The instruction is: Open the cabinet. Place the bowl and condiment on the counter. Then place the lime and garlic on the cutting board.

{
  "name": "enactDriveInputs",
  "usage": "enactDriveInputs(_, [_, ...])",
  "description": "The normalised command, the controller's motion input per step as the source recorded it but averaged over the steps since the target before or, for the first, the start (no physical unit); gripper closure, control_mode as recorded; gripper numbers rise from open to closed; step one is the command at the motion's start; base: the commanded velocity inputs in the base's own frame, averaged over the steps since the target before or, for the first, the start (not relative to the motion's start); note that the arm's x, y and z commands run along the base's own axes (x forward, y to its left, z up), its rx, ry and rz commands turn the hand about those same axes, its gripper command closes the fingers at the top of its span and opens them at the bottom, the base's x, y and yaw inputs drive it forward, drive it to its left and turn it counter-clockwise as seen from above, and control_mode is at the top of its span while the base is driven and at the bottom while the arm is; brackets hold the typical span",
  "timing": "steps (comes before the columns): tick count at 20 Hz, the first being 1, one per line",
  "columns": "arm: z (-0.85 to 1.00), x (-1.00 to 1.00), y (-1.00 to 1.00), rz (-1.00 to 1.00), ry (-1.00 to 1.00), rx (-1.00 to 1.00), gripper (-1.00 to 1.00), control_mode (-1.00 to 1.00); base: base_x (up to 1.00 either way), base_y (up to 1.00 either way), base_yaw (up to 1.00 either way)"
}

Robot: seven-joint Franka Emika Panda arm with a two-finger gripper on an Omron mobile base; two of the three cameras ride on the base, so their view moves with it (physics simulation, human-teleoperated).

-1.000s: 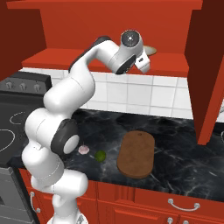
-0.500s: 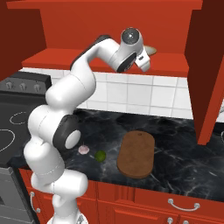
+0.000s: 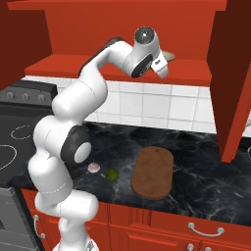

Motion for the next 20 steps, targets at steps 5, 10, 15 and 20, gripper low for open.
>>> enactDriveInputs(5, [-0.08,0.04,0.0,0.0,0.0,-0.01,1.0,-1.0,0.0,0.0,0.0])
enactDriveInputs(10, [-0.22,0.0,-0.01,0.01,0.0,0.0,1.0,-1.0,0.0,0.0,0.0])
enactDriveInputs(15, [-0.2,0.0,-0.03,0.0,0.0,0.0,1.0,-1.0,0.0,0.0,0.0])
enactDriveInputs(20, [-0.06,-0.27,-0.19,0.0,0.0,0.0,1.0,-1.0,0.0,0.0,0.0])
